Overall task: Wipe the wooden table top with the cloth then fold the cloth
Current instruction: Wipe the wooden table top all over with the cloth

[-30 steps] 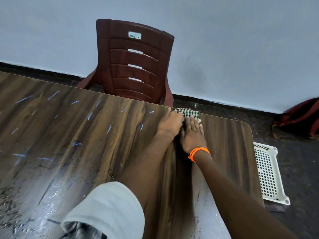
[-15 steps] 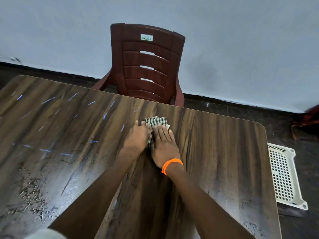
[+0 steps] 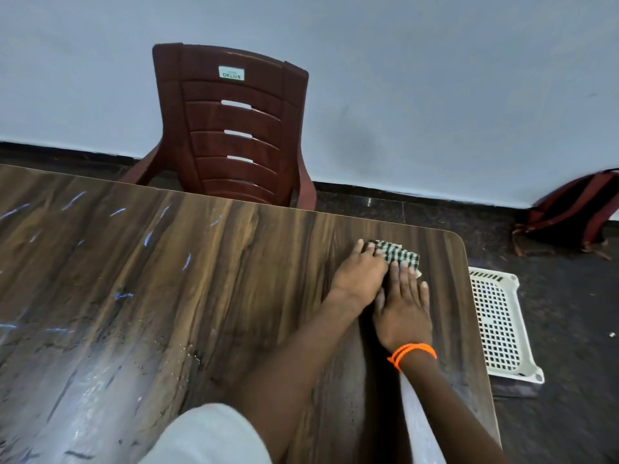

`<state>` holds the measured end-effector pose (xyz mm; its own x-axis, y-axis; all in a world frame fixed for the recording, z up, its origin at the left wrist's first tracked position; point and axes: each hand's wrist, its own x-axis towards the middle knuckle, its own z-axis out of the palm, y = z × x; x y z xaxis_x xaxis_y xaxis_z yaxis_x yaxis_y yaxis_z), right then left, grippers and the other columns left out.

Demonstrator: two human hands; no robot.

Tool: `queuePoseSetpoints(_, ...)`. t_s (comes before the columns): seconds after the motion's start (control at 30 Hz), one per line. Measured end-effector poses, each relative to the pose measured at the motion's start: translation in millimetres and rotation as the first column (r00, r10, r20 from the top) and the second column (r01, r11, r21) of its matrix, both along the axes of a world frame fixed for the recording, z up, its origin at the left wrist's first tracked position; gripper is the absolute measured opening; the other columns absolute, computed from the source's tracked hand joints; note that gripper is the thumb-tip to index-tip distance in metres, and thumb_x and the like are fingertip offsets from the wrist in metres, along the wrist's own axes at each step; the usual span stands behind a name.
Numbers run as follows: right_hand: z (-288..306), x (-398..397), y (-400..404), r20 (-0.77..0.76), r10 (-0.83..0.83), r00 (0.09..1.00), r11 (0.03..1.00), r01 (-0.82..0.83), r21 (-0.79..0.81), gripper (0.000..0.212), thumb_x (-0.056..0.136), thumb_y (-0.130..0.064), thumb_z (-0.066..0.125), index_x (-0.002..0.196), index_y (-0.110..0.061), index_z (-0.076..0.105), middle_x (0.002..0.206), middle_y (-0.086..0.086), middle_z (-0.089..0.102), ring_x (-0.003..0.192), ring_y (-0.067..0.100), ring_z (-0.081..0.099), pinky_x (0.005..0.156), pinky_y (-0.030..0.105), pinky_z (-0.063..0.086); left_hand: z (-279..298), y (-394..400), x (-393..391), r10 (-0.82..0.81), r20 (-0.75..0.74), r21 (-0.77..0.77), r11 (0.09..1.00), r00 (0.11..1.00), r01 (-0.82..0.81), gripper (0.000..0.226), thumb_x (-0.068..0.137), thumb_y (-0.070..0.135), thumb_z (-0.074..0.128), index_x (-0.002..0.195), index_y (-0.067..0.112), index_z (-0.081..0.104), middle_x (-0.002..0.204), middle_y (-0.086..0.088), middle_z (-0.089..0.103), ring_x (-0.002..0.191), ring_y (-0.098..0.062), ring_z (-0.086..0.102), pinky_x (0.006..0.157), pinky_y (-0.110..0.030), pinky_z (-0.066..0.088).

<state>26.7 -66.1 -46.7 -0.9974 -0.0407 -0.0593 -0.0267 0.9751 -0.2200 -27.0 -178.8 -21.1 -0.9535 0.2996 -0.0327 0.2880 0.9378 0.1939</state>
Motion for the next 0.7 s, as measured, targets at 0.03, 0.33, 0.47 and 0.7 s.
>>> queuePoseSetpoints(0.03,-0.8,-10.9,6.0,0.001,-0.008,1.0,1.0,0.008,0.007,0.061,0.103,-0.036,0.03,0.156,-0.014,0.01,0.164,0.006,0.007,0.152,0.019,0.002,0.124,0.039,-0.001,0.1,7.0,-9.8,0.008,-0.009,0.005,1.0,1.0,-0.008,0.035,0.1,0.014,0.046,0.132,0.006,0.055,0.144,-0.013,0.05,0.141,-0.025,0.036,0.123,-0.038,0.014)
queuePoseSetpoints(0.33,-2.4,-87.0,-31.7,0.067,0.087,0.994,0.994,-0.082,-0.073,0.064,0.101,-0.032,0.029,0.157,-0.014,0.003,0.165,0.005,-0.004,0.151,0.019,-0.009,0.123,0.039,-0.005,12.7,-35.0,-54.1,0.195,0.05,0.147,0.969,0.98,-0.2,0.024,0.095,0.012,0.052,0.114,0.011,0.065,0.117,-0.011,0.062,0.121,-0.029,0.052,0.111,-0.038,0.033)
queuePoseSetpoints(0.47,-3.3,-101.4,-89.0,0.084,0.204,0.975,0.975,-0.195,-0.104,0.064,0.101,-0.034,0.027,0.157,-0.015,0.002,0.165,0.005,-0.004,0.151,0.018,-0.009,0.123,0.038,-0.007,11.8,-95.6,-55.6,0.36,0.073,0.234,0.9,0.93,-0.367,0.022,0.096,0.014,0.05,0.109,0.005,0.067,0.115,-0.017,0.065,0.116,-0.033,0.056,0.1,-0.042,0.045)
queuePoseSetpoints(0.7,-5.7,-99.1,-194.3,0.112,0.373,0.921,0.926,-0.361,-0.11,0.063,0.102,-0.038,0.023,0.157,-0.016,0.002,0.165,0.004,-0.004,0.151,0.017,-0.01,0.123,0.039,-0.005,12.3,-197.6,-34.4,0.534,0.086,0.231,0.81,0.841,-0.538,0.016,0.091,0.014,0.06,0.101,0.006,0.069,0.107,-0.019,0.066,0.106,-0.035,0.062,0.097,-0.038,0.047)
